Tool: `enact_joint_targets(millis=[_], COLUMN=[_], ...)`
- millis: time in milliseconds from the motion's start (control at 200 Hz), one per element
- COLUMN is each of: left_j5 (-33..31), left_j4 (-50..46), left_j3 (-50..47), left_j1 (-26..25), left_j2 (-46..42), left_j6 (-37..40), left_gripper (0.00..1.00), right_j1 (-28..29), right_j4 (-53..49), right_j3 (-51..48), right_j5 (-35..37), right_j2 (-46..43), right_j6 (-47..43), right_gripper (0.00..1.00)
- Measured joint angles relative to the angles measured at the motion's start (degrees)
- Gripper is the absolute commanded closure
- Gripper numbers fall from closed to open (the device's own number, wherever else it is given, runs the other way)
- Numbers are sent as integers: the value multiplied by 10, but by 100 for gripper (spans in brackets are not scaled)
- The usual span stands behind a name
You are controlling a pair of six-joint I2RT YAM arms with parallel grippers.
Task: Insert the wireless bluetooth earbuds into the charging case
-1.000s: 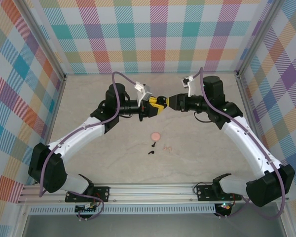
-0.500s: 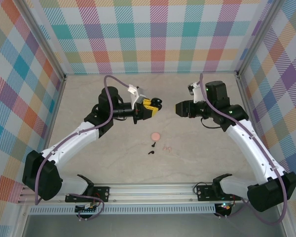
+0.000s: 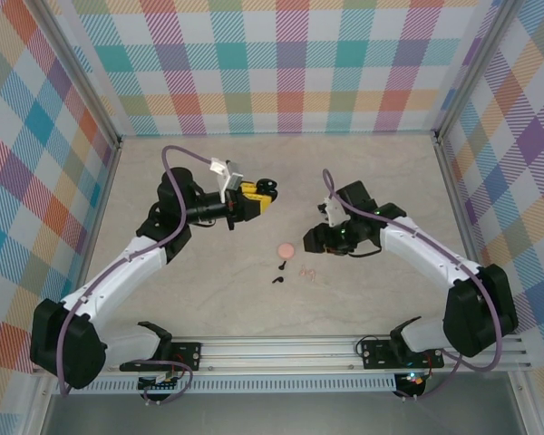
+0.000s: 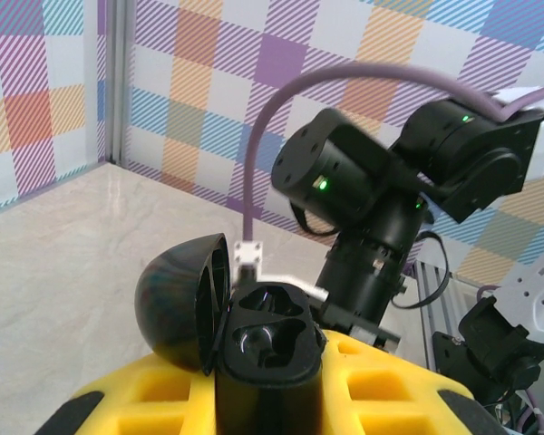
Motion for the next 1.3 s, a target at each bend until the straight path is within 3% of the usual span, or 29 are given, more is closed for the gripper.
enact_joint_targets(millis=[460,845,1305], left_j5=[-21,-23,-23], left_j4=[-31,-53,-54], left_j3=[-20,-31,-35], left_j1=[0,0,0], left_j2=[-76,-90,-93], left_j6=[4,8,18], left_gripper=[84,84,84], right_j1=[94,122,132], right_j4=[39,32,-4], right_j3=[14,110,159], right_j5=[24,76,115], right_j2=[147,239,297], right_j6=[78,130,158], right_gripper=[58,62,63])
